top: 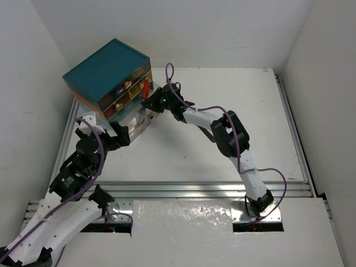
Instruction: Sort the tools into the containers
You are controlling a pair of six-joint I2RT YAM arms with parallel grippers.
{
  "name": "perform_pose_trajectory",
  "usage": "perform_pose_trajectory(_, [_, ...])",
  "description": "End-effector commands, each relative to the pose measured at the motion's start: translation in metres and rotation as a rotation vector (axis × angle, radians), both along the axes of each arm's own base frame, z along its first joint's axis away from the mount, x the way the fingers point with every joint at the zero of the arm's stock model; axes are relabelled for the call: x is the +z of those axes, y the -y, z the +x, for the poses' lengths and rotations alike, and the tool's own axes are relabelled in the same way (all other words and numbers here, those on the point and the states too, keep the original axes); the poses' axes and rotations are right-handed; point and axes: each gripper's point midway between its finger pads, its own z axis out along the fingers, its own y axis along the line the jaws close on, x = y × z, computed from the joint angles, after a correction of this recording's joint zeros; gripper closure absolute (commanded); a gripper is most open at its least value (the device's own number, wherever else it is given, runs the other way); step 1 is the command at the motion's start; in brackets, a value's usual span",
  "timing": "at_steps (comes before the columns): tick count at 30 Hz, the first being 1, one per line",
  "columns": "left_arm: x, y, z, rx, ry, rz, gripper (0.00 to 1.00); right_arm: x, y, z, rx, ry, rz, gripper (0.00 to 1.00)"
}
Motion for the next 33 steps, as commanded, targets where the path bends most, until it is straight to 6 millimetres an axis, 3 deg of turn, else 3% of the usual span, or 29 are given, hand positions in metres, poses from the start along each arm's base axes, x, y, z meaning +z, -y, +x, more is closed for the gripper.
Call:
perform_pose_trajectory(1, [0.011, 0.002, 0.003, -0.012, 0.044, -0.023, 0.0, 0.126, -0.026, 0.023, -0.046, 0.231, 0.219, 0.97])
perform_pose_trajectory(4, [0.013, 0.002, 0.002, -0.014, 0.056, -0.028, 0.0, 0.112, -0.03, 0.025, -0.053, 0.206, 0.208, 0.96])
perform_pose_trajectory(9, [0.013, 0.003, 0.001, -0.021, 0.057, -0.031, 0.0, 0.107, -0.04, 0.017, -0.036, 0.198, 0.223, 0.95])
perform_pose_trajectory(11, [0.013, 0.003, 0.002, -0.023, 0.055, -0.029, 0.0, 0.108, -0.046, 0.015, -0.031, 0.191, 0.221, 0.81])
perform_pose_trajectory(13, [0.013, 0.003, 0.001, -0.025, 0.057, -0.03, 0.0, 0.108, -0.047, 0.014, -0.038, 0.189, 0.218, 0.78])
perform_pose_trajectory(15, [0.012, 0.003, 0.001, -0.023, 0.057, -0.03, 0.0, 0.102, -0.048, 0.013, -0.032, 0.175, 0.21, 0.57])
perform_pose_trajectory(17, [0.012, 0.003, 0.001, -0.028, 0.058, -0.03, 0.0, 0.1, -0.049, 0.009, -0.018, 0.171, 0.202, 0.42])
perform_pose_trajectory(18, [0.012, 0.004, 0.001, -0.029, 0.057, -0.03, 0.0, 0.108, -0.048, 0.006, -0.011, 0.189, 0.196, 0.31])
perform_pose_trajectory(19, [0.012, 0.004, 0.001, -0.031, 0.057, -0.029, 0.0, 0.105, -0.046, 0.002, -0.004, 0.185, 0.18, 0.29])
perform_pose_trajectory(21, [0.012, 0.004, 0.001, -0.03, 0.056, -0.026, 0.0, 0.13, -0.037, -0.008, 0.027, 0.242, 0.146, 0.27])
perform_pose_trajectory(24, [0.012, 0.003, 0.001, -0.027, 0.054, -0.024, 0.0, 0.125, -0.003, -0.017, 0.056, 0.332, -0.071, 0.26])
perform_pose_trajectory(25, [0.011, 0.003, 0.001, -0.027, 0.052, -0.025, 0.0, 0.14, 0.014, -0.023, 0.046, 0.363, -0.123, 0.25])
perform_pose_trajectory(26, [0.012, 0.003, 0.001, -0.03, 0.053, -0.026, 0.0, 0.126, 0.035, -0.022, 0.06, 0.36, -0.241, 0.24])
perform_pose_trajectory(28, [0.013, 0.004, 0.001, -0.033, 0.06, -0.028, 0.0, 0.128, 0.06, -0.025, 0.083, 0.365, -0.368, 0.24])
perform_pose_trajectory(29, [0.014, 0.003, 0.0, -0.03, 0.061, -0.028, 0.0, 0.099, 0.089, -0.029, 0.128, 0.32, -0.548, 0.24])
perform_pose_trajectory(31, [0.014, 0.002, 0.0, -0.024, 0.062, -0.03, 0.0, 0.081, 0.121, -0.033, 0.186, 0.299, -0.71, 0.25])
perform_pose_trajectory(33, [0.015, 0.002, 0.0, -0.027, 0.064, -0.032, 0.0, 0.046, 0.168, -0.046, 0.276, 0.242, -0.904, 0.26])
